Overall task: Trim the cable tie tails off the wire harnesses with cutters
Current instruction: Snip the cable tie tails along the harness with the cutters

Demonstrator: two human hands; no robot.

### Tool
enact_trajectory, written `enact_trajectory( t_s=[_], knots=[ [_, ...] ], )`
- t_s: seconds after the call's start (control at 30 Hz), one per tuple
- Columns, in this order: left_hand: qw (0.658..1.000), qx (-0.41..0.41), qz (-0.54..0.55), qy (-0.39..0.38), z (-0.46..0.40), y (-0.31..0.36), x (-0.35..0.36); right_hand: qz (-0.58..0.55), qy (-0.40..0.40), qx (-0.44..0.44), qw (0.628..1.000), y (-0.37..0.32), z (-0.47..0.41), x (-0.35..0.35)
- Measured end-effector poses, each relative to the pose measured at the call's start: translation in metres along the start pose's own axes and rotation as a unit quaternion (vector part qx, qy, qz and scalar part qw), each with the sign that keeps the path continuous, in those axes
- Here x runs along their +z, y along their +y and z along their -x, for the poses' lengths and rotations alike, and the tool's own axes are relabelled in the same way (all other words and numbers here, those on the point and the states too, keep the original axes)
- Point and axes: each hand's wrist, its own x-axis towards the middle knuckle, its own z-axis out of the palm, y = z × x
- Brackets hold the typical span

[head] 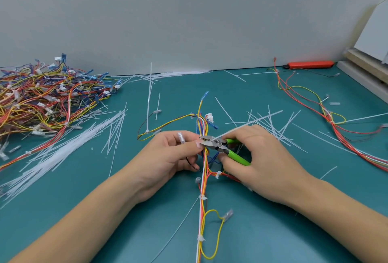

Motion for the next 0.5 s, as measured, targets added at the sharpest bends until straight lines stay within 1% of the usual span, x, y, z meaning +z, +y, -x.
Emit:
enact_trajectory(
  t_s=[0.3, 0.4, 0.5],
  knots=[
    [1.0, 0.0, 0.004, 0.002, 0.001, 0.0005, 0.0005, -0.007, 0.009, -0.001, 1.0, 0.0004, -0.0006, 0.0013],
    [1.0, 0.003, -0.007, 0.005, 0.0008, 0.0002, 0.0005, -0.018, 0.022, 0.021, 0.999, 0.0021, -0.0017, 0.0013],
    [1.0, 0.004, -0.016, 0.005, 0.0002, 0.0002, 0.0003, -0.013, 0.017, 0.031, 0.999, 0.0036, -0.0012, 0.0018]
  ],
)
